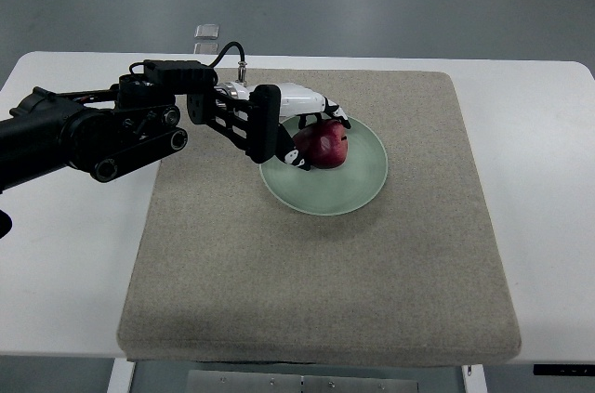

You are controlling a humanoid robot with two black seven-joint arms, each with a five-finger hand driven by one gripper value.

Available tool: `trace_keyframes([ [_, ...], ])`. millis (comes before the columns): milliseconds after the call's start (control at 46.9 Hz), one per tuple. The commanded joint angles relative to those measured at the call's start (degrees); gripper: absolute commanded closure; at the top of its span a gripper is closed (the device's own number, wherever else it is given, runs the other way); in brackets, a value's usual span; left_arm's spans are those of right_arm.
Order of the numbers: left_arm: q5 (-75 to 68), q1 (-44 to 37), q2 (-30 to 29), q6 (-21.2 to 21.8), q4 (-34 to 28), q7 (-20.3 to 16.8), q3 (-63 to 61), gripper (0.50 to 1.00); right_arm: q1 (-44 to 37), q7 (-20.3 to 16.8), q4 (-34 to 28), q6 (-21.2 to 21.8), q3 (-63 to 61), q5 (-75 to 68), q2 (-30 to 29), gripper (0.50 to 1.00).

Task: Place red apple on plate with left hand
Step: 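Open the left hand's fingers to release the apple on the plate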

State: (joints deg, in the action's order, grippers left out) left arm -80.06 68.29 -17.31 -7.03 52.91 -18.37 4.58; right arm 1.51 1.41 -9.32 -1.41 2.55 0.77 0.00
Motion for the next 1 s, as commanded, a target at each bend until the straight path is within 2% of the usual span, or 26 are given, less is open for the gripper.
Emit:
trace_keyframes([
  [0, -0.01, -0.18, 0.00, 0.00, 0.00, 0.00, 0.08, 1.000, -0.01, 0.00, 0.00, 0.00, 0.00, 0.02, 0.00, 0.538],
  [277, 0.08, -0.79, 0.00, 0.00, 0.09, 0.00, 0.08, 0.986, -0.01, 0.00, 0.00, 0.00, 0.00, -0.06, 0.00, 0.536],
  [299, 0.08, -0.79, 0.00, 0.00, 0.09, 0.00, 0.08, 0.967, -0.01, 0.00, 0.00, 0.00, 0.00, 0.02, 0.00, 0.536],
  [341, 0.08, -0.79, 0.00, 0.00, 0.09, 0.00, 0.08, 0.892, -0.01, 0.00, 0.00, 0.00, 0.00, 0.02, 0.00, 0.536],
  [405, 0.17, -0.88, 0.00, 0.00, 0.09, 0.00, 0.08, 0.721, -0.01, 0.00, 0.00, 0.00, 0.00, 0.02, 0.00, 0.536],
  [426, 0.26, -0.88, 0.00, 0.00, 0.09, 0.00, 0.17, 0.684, -0.01, 0.00, 0.00, 0.00, 0.00, 0.02, 0.00, 0.538],
  [448, 0.34, -0.88, 0.00, 0.00, 0.18, 0.00, 0.17, 0.660, -0.01, 0.00, 0.00, 0.00, 0.00, 0.02, 0.00, 0.536],
  [533, 0.52, -0.97, 0.00, 0.00, 0.18, 0.00, 0.17, 0.617, -0.01, 0.00, 0.00, 0.00, 0.00, -0.06, 0.00, 0.536],
  [554, 0.78, -0.97, 0.00, 0.00, 0.18, 0.00, 0.17, 0.596, -0.01, 0.00, 0.00, 0.00, 0.00, 0.02, 0.00, 0.536],
  [597, 1.13, -1.06, 0.00, 0.00, 0.27, 0.00, 0.17, 0.521, -0.01, 0.00, 0.00, 0.00, 0.00, -0.07, 0.00, 0.536],
  [618, 1.14, -1.23, 0.08, 0.00, 0.35, 0.00, 0.17, 0.506, -0.01, 0.00, 0.00, 0.00, 0.00, 0.02, 0.00, 0.536],
  [981, 1.22, -1.58, 0.08, -0.53, 0.53, 0.00, 0.17, 0.504, -0.01, 0.00, 0.00, 0.00, 0.00, 0.02, 0.00, 0.536],
])
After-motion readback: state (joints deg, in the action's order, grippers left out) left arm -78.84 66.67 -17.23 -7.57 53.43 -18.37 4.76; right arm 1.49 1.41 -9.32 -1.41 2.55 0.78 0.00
